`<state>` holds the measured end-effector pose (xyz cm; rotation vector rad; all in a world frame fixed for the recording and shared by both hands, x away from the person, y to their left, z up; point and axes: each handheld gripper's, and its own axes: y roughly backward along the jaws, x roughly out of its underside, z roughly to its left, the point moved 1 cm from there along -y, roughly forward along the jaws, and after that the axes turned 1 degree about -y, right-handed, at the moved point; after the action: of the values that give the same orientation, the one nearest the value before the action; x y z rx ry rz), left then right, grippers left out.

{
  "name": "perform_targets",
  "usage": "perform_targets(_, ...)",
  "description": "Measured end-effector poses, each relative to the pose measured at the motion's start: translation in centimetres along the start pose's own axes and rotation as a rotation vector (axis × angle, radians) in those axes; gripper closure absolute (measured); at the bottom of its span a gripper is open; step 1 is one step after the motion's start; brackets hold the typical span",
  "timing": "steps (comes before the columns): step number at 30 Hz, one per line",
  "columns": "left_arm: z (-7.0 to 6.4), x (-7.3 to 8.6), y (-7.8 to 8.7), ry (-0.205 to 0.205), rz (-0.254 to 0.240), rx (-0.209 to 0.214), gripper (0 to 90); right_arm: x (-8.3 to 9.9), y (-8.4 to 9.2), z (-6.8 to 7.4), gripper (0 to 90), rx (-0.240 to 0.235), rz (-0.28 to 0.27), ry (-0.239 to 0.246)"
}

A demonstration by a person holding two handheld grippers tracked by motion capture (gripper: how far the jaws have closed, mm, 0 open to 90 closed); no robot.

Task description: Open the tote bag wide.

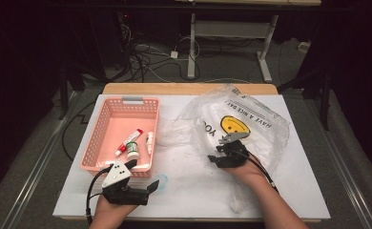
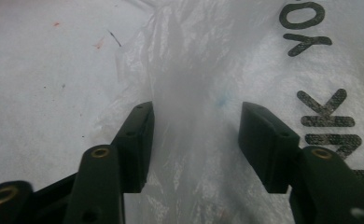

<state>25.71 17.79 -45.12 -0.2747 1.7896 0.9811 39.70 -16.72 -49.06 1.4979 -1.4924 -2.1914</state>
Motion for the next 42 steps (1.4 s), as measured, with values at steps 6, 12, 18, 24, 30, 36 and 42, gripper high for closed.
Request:
perform_targets(6,-0.1,0.0,0.0,-0.001,0.001,0.002,0.0,0.1,0.2,-0.5,58.2,-0.009,-0.015,-0.020)
perform_targets(12,0.0,0.0,0.0,-0.003,0.003,0.002,0.0,0.1,0.7,-0.7,65.4,-0.007,-0.042,-0.018)
perform_targets(18,0.0,0.0,0.0,-0.001,0.001,0.003,0.0,0.0,0.9,-0.7,69.1,-0.023,-0.050,-0.021)
perform_targets(24,-0.1,0.0,0.0,-0.005,0.002,0.004,0.0,0.1,1.1,-1.0,67.7,-0.044,-0.067,-0.041)
perform_targets(30,-0.3,0.0,-0.1,-0.003,0.005,0.010,0.0,0.3,0.9,-1.0,69.2,-0.044,-0.054,-0.044)
perform_targets(36,-0.3,0.0,-0.1,0.008,-0.001,0.014,0.0,0.4,0.6,-0.8,76.5,-0.037,-0.030,-0.016)
perform_targets(42,-0.1,0.1,-0.2,0.020,-0.001,0.026,0.0,0.6,1.3,-0.8,87.8,-0.039,-0.066,-0.030)
